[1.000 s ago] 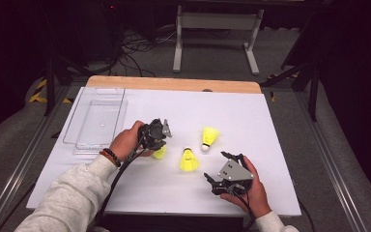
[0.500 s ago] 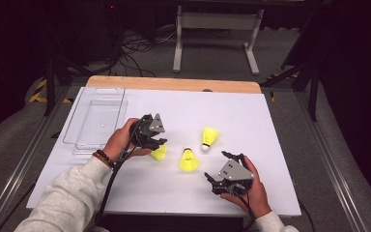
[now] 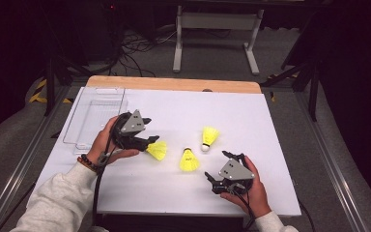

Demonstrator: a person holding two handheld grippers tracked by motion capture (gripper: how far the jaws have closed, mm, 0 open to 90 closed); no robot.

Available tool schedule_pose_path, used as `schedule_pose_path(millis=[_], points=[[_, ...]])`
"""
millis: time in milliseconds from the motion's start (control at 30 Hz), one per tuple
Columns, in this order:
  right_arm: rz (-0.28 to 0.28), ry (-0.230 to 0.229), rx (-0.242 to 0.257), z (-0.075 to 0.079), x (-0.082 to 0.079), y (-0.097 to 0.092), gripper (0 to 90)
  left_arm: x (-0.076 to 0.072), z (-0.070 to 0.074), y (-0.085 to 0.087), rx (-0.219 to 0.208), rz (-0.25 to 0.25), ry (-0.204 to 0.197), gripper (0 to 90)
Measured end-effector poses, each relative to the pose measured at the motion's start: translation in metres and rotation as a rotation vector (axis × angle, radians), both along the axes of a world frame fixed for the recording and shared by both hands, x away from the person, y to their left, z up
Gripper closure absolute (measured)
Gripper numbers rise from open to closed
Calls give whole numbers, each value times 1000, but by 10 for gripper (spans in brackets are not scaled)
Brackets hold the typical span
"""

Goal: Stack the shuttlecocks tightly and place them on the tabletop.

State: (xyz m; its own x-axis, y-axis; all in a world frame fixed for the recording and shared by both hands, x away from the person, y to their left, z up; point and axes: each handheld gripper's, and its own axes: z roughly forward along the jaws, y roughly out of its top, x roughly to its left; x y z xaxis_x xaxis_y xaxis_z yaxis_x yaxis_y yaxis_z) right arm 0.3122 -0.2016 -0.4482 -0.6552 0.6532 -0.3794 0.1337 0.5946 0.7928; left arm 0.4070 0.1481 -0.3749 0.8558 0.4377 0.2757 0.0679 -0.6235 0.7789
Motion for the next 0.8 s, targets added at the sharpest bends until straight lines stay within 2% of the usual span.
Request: schedule_pose_path(millis=[233,500,633,800], points=[[-5,0,11,1,0,0,145,-22,-3,27,-68,-42,-47,264],[-2,4,24,2,-1,2,159,-50,-16,54,-121,-35,-122,212],[-1,8,38,2,-2,3,162,-58,-24,66,-152,-33,-120,191],[-13,10,71,4,-4,7,165,-71,-33,83,-171,-14,-118,155]])
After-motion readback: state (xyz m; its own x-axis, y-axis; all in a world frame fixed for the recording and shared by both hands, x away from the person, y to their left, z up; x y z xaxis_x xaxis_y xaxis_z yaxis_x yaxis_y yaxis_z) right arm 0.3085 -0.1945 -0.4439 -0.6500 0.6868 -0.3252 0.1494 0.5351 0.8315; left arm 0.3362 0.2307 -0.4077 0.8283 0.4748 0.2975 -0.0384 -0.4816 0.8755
